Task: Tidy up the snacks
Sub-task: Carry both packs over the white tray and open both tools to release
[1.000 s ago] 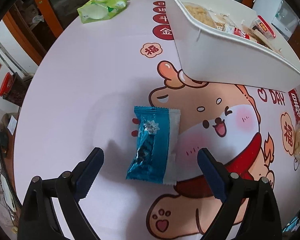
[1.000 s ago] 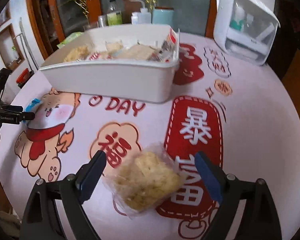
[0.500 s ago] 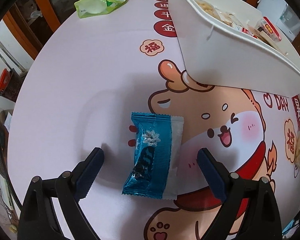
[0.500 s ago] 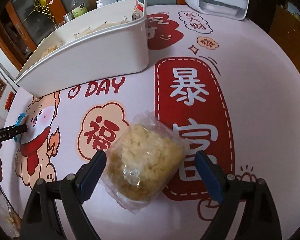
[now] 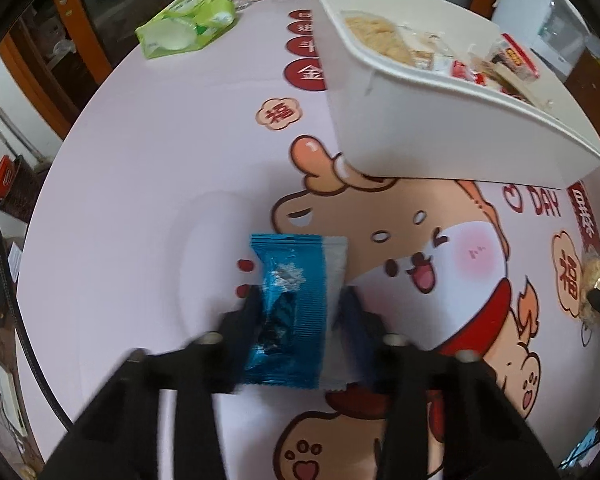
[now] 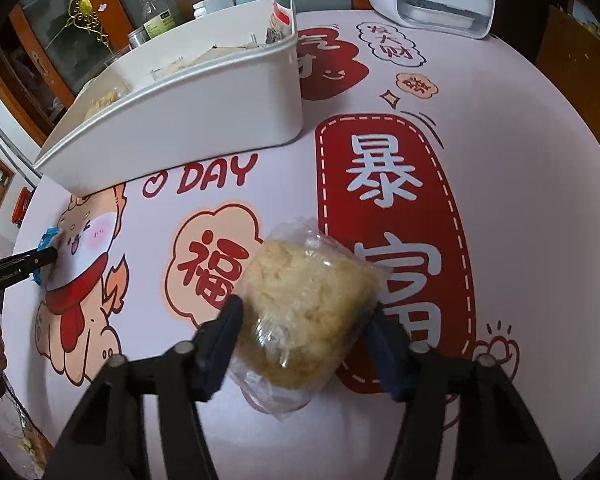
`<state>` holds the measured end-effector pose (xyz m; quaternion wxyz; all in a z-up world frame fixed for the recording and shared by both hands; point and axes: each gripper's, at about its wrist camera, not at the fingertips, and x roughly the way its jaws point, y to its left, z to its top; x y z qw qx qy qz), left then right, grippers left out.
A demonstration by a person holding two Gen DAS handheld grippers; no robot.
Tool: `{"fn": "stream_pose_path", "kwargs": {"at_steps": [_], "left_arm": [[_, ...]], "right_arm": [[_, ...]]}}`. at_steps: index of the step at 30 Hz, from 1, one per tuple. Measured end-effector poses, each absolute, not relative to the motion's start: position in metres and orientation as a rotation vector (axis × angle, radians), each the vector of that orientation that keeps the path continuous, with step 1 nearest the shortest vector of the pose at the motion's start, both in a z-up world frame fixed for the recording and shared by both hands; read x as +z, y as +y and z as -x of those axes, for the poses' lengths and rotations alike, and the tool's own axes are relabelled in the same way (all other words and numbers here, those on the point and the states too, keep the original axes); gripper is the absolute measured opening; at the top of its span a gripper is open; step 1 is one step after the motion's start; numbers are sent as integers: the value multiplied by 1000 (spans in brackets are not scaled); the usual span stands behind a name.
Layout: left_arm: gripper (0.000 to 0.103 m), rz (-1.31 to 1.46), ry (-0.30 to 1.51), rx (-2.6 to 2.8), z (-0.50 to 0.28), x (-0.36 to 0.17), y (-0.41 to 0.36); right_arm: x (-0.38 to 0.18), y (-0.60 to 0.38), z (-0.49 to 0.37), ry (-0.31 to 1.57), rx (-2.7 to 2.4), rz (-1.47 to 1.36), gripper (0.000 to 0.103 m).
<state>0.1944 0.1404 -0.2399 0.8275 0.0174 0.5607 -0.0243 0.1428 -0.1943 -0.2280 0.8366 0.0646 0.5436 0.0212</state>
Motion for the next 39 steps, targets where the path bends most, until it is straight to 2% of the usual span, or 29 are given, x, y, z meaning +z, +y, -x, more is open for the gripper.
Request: {"fn": "stream_pose_path", "kwargs": {"at_steps": [2, 8, 13, 22, 32, 39], "left_arm": [[30, -38, 1184, -49, -194, -239, 138], [29, -27, 1170, -83, -180, -228, 122], [29, -32, 1118, -148, -165, -192, 95], [29, -62, 941, -272, -178, -105, 41], [29, -122, 770, -286, -214, -27, 20], [29, -145, 715, -238, -254, 4, 23]], "right_arm": [[-226, -193, -142, 1147, 57, -127, 52], [-218, -189, -141, 1136, 103, -131, 52], [-195, -187, -144, 1095, 136, -136, 52], [-118, -164, -172, 931, 193, -106, 52], [-14, -144, -233, 671, 83, -97, 52], [8, -139, -267, 636, 31, -94, 52]]}}
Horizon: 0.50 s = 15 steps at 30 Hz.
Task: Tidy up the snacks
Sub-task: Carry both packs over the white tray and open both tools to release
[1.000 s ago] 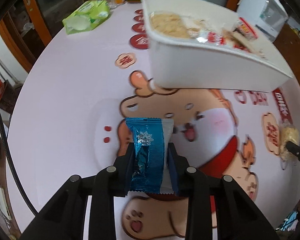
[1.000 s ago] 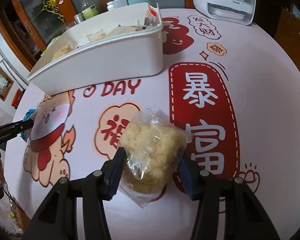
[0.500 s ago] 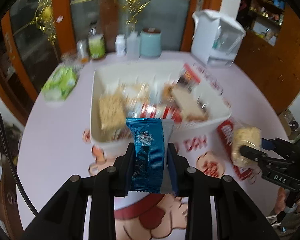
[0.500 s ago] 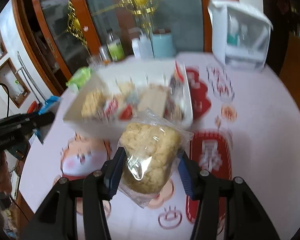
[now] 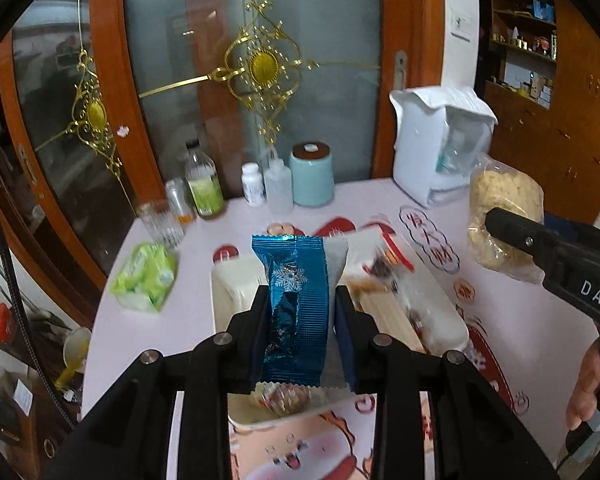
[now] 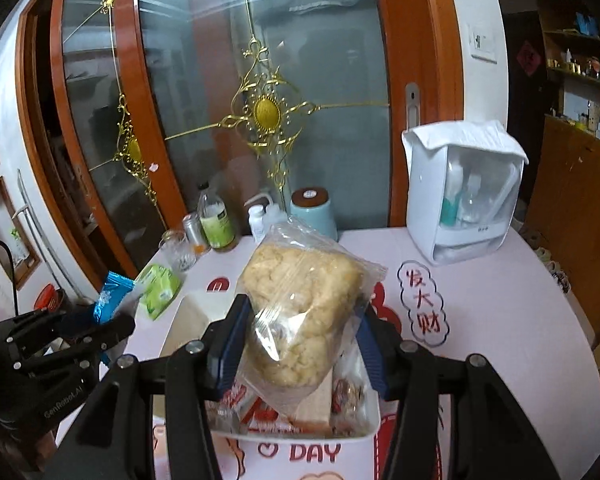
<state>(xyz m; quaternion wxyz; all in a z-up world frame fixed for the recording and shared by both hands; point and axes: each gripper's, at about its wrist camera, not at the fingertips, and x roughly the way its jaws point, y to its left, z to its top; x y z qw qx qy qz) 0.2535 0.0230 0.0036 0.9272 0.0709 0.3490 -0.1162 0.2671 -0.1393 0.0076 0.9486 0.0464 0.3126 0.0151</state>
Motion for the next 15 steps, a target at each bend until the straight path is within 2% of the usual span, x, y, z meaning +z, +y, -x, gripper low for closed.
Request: {"fn": "stream_pose_path", "kwargs": {"at_steps": [6, 13, 15], "left_arm": [[29, -124, 717, -207, -288, 10, 30], [30, -100, 822, -186, -321, -33, 30], [33, -122, 850, -173, -324, -46, 26]], "right_arm": [[-3, -127, -292, 683, 3, -58, 53], [-47, -112, -314, 820, 20, -24, 55], [-62, -110, -317, 871, 52, -46, 57]]}}
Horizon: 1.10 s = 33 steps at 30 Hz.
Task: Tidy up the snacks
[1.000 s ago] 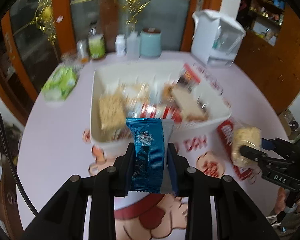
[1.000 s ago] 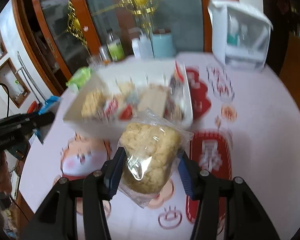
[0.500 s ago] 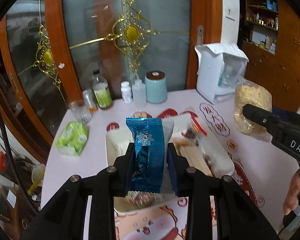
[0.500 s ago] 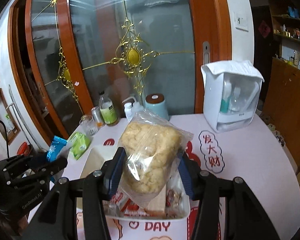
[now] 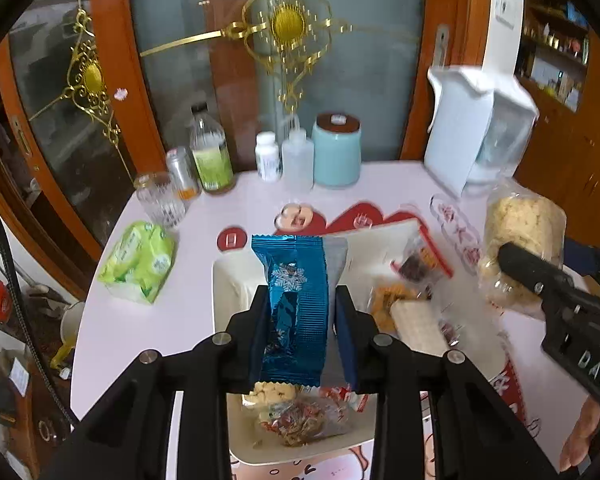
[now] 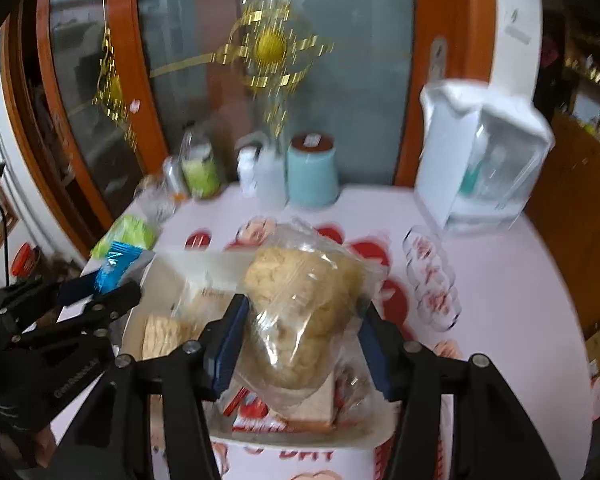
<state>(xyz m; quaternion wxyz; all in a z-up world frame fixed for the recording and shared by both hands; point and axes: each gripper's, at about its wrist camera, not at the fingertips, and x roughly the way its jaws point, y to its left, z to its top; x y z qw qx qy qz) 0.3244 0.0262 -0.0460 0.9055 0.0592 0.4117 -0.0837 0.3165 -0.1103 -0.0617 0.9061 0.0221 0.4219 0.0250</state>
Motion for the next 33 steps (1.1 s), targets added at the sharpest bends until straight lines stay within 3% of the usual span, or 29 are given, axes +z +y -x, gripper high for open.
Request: {"fn": "stream_pose_path", "kwargs": {"at_steps": [1, 2, 3, 4, 5, 7, 23, 33], "left_arm": [[50, -137, 871, -165, -326, -53, 24], [81, -144, 891, -163, -327, -59, 23], [89, -141, 901, -162, -327, -64, 24], [92, -142, 893, -133, -326, -67, 26], [92, -138, 896, -131, -325, -69, 28], [92, -110, 932, -143, -325, -74, 33], [92, -54, 915, -136, -287, -51, 34], [92, -49, 888, -141, -218, -35, 15]], "right_arm": [[-64, -110, -315, 870, 58, -51, 59], [-65, -109, -313, 856, 58, -54, 67], [-64, -109, -309, 834, 58, -54, 71], [-62, -110, -307, 819, 61, -58, 80], [-59, -110, -304, 805, 67, -67, 90], [-55, -113, -300, 790, 77, -91, 95], [-37, -122, -262, 770, 102, -111, 95], [-24, -160, -207, 776, 94, -109, 95]]}}
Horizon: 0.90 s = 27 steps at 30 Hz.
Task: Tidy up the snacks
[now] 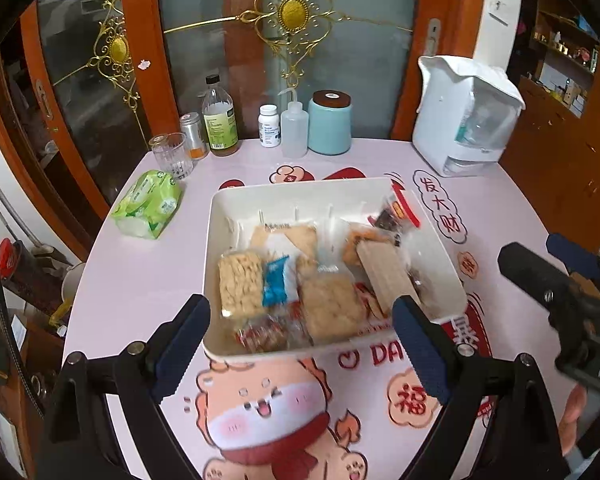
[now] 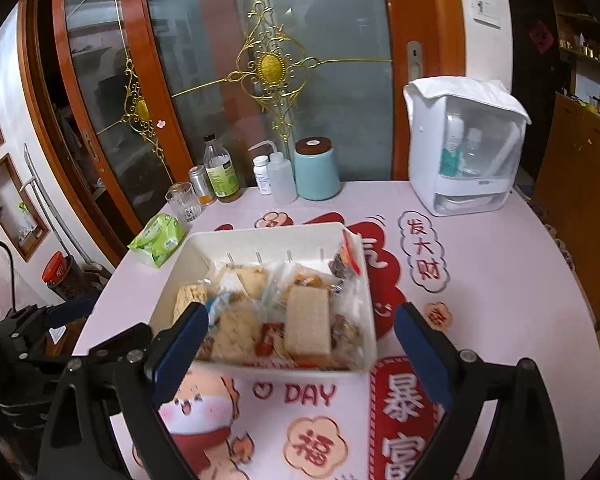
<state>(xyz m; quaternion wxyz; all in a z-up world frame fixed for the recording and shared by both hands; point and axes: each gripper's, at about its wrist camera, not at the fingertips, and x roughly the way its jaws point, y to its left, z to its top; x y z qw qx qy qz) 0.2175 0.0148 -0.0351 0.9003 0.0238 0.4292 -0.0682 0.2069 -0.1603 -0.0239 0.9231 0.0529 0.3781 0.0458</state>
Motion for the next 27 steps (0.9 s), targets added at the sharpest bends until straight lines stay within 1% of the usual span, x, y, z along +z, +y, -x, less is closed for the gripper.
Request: {"fn": "stream_pose_path", "kwargs": {"at_steps": [6, 9, 20, 21, 23, 27], "left_arm": [[92, -34, 870, -137, -171, -24, 5], [94, -30, 858, -114, -151, -19, 3], [95, -6, 834, -81, -83, -5, -9], [96, -8, 837, -76, -77, -5, -10], [102, -18, 839, -61, -68, -5, -12], [102, -27, 847, -65, -53, -6, -15]], "right_arm": [[-23, -181, -175, 802, 83, -111, 95], [-23, -189, -158, 813, 95, -133, 95], [-28, -199, -99, 840, 142, -177, 95], [-28, -198, -94, 841, 146, -172, 95], [-29, -197, -84, 838, 138, -160, 95], [-30, -196, -68, 847, 120, -172, 95]]}}
